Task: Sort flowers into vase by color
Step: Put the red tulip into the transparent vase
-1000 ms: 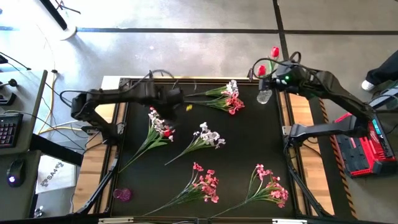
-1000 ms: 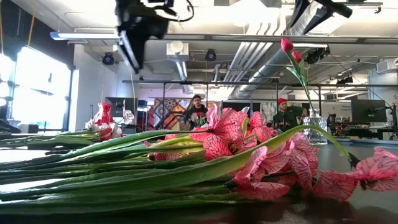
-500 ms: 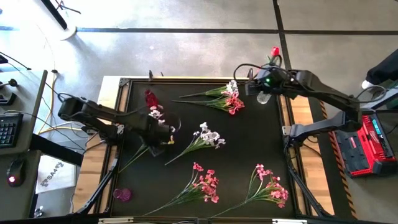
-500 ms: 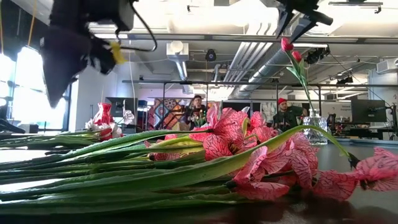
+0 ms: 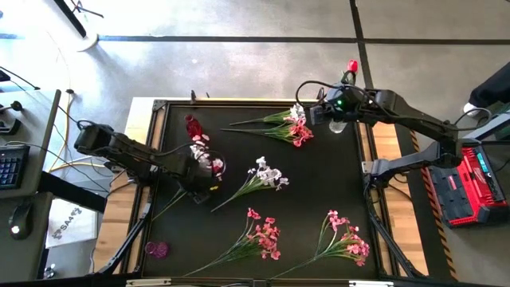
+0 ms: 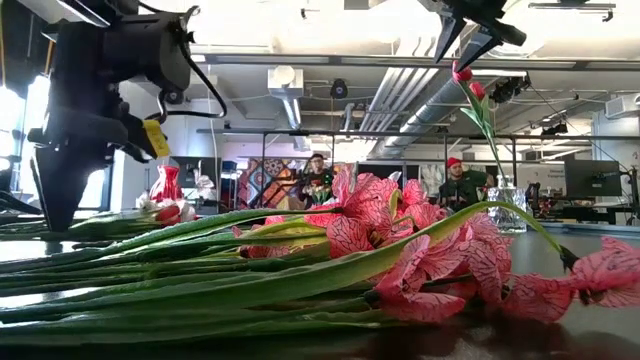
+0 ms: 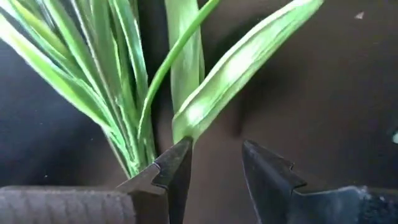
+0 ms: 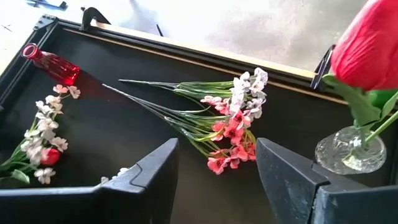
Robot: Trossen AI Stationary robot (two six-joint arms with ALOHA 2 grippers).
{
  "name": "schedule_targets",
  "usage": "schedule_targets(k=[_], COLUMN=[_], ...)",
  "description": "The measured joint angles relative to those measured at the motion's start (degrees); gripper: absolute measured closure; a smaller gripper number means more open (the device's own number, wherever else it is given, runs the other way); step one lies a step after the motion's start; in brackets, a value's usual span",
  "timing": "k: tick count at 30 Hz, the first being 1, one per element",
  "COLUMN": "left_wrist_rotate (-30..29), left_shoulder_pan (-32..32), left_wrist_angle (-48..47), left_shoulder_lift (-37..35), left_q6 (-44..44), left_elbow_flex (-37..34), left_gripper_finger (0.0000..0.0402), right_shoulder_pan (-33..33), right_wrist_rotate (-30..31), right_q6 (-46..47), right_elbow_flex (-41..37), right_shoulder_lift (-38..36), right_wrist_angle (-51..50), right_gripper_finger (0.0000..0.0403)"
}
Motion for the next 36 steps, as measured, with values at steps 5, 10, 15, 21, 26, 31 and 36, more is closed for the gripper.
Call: schedule_targets(k=[5,10,15,21,26,31,36], left_wrist_rotate=[-0.44,-2.41,-3.79,-3.92,-3.09,-2.45,2.81], left_shoulder_pan=[0.01,0.01,0.10,0.10,0.10,0.10,0.65], left_wrist_angle=[-1.65,-1.81,-1.13,1.23,4.03,3.48,4.11], left_shoulder_lift=[0.03,0.03,0.03,0.05,-0.22,-0.04,-0.09], left_q6=[0.01,1.14,3.10,4.06,3.73,3.23,4.14], left_elbow_flex=[1.04,2.59,1.50,-1.51,-3.69,-2.67,0.05], left_gripper_finger=[0.0271,0.0271,0.0271,0.0271,0.0283,0.0354,0.0389], right_shoulder_pan=[0.00,0.00,0.00,0.00,0.00,0.00,0.00], right_wrist_rotate=[-0.58,-1.03,-1.03,-1.02,-1.00,-1.00,-6.62], right_q6=[0.70,1.69,1.70,1.71,1.81,1.87,3.24], right_elbow_flex=[0.00,0.00,0.00,0.00,0.00,0.00,0.02], right_shoulder_lift=[-0.02,-0.02,-0.02,-0.02,-0.02,-0.02,-0.02], right_wrist_angle=[0.13,0.15,0.20,0.34,0.55,1.56,3.63], right_gripper_finger=[0.0201,0.0201,0.0201,0.0201,0.0201,0.0201,0.0201])
